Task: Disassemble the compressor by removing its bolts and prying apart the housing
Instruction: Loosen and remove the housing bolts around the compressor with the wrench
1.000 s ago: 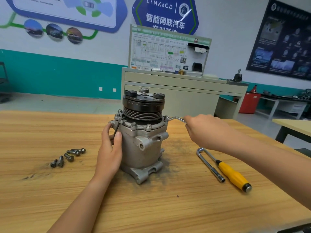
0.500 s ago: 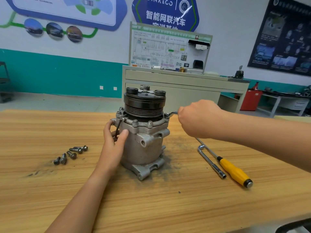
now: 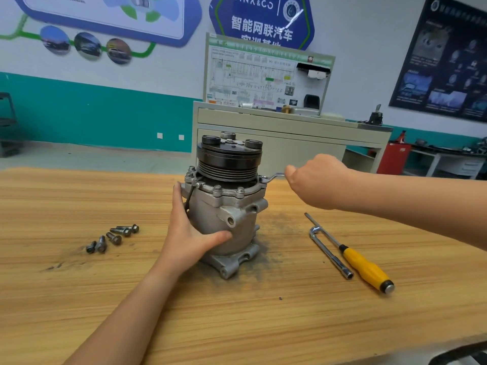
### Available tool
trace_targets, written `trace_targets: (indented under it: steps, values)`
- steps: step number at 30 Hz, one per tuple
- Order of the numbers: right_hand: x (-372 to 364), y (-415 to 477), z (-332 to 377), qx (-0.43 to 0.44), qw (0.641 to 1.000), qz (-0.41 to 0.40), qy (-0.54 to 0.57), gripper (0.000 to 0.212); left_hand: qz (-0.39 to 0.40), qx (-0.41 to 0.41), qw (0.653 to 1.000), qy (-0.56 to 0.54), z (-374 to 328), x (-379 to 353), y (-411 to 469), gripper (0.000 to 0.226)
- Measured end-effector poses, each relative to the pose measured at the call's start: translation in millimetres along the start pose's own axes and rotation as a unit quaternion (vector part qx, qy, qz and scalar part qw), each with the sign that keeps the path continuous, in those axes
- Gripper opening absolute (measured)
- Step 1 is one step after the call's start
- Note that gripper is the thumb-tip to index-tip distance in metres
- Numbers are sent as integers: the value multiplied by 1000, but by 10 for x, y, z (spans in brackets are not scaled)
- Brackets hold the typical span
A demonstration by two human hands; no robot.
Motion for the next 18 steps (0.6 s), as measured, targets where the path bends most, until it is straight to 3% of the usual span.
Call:
trace_targets:
  steps: [3, 7, 11, 13, 15, 16, 18]
  values:
    - [-132, 202, -91, -13, 1000, -12, 5, 8, -7, -5, 1000, -8, -27, -17, -23, 142]
    - [-271, 471, -111, -24, 986, -149, 64, 24, -7, -7, 1000, 2, -15, -13, -12, 142]
    - [-283, 622, -59, -21, 969, -210, 129, 28, -5, -14, 1000, 15, -15, -12, -11, 142]
    - [-242, 510, -146, -64, 935, -270, 223, 19, -3, -15, 1000, 20, -12, -9, -18, 141]
    - [-231, 317, -315, -151, 873, -308, 347, 21, -8, -22, 999, 22, -22, -27, -37, 138]
    - [-246, 228, -365, -177, 849, -298, 400, 26, -14, -30, 999, 23, -39, -48, -52, 136]
    - [-290, 103, -346, -164, 834, -227, 476, 29, -34, -46, 998, 29, -79, -95, -88, 129]
Point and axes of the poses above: each hand's wrist, its own y-axis towards the middle knuckle, its own x-axis out of the back of the hand, z = x × y, the point moved 6 cm from there along y, towards the middle knuckle, and after that the axes turned 2 degrees about -y, right-handed, at the moved point
